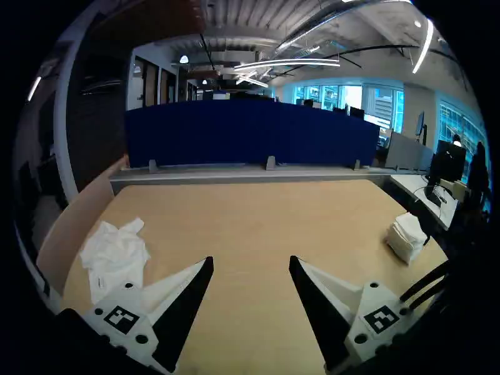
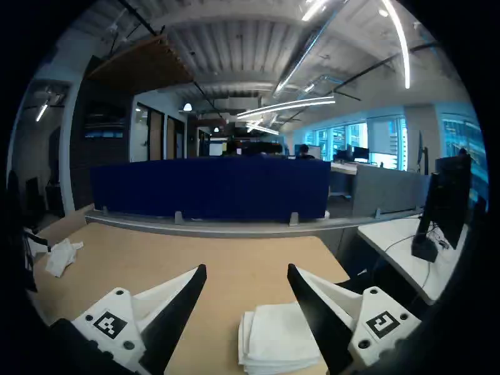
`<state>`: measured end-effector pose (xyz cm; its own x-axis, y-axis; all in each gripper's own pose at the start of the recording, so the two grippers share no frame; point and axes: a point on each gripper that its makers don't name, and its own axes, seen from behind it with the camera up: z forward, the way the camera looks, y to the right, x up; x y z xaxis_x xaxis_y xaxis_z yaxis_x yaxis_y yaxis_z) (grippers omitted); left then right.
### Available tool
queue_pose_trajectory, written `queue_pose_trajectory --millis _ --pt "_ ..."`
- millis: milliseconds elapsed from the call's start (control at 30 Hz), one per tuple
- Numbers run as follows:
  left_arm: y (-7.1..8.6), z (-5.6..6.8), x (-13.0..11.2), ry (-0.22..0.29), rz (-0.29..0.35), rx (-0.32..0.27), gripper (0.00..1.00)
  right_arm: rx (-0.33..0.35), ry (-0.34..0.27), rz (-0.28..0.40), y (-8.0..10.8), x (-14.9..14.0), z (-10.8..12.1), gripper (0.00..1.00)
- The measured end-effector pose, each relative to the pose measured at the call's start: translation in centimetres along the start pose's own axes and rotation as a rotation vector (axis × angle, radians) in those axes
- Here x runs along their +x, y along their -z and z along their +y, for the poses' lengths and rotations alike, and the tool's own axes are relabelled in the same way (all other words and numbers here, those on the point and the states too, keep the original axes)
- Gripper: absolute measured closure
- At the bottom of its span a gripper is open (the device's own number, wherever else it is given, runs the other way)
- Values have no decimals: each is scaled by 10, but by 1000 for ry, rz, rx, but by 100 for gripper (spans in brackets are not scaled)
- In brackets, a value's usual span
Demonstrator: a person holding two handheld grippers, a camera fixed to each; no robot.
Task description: Fold towel
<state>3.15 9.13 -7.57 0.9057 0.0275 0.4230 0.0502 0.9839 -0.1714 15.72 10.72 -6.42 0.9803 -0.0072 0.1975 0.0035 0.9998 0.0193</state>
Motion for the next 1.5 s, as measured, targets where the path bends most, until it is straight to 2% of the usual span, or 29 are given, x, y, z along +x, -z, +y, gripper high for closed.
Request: queue_pose_trajectory --millis 167,500,767,1167,1500 --pt "-1 -9 21 -3 76 17 11 6 9 24 -3 10 -22 0" --pt "-7 -24 47 4 155 32 10 16 28 81 -13 31 -76 0" --pt "-9 -37 65 11 208 40 10 -1 25 111 -19 47 -105 0" --pt "-12 -45 76 7 259 44 10 7 33 92 -30 47 -136 0" --pt "-18 -46 66 -21 277 53 11 -1 23 66 -33 43 -143 0"
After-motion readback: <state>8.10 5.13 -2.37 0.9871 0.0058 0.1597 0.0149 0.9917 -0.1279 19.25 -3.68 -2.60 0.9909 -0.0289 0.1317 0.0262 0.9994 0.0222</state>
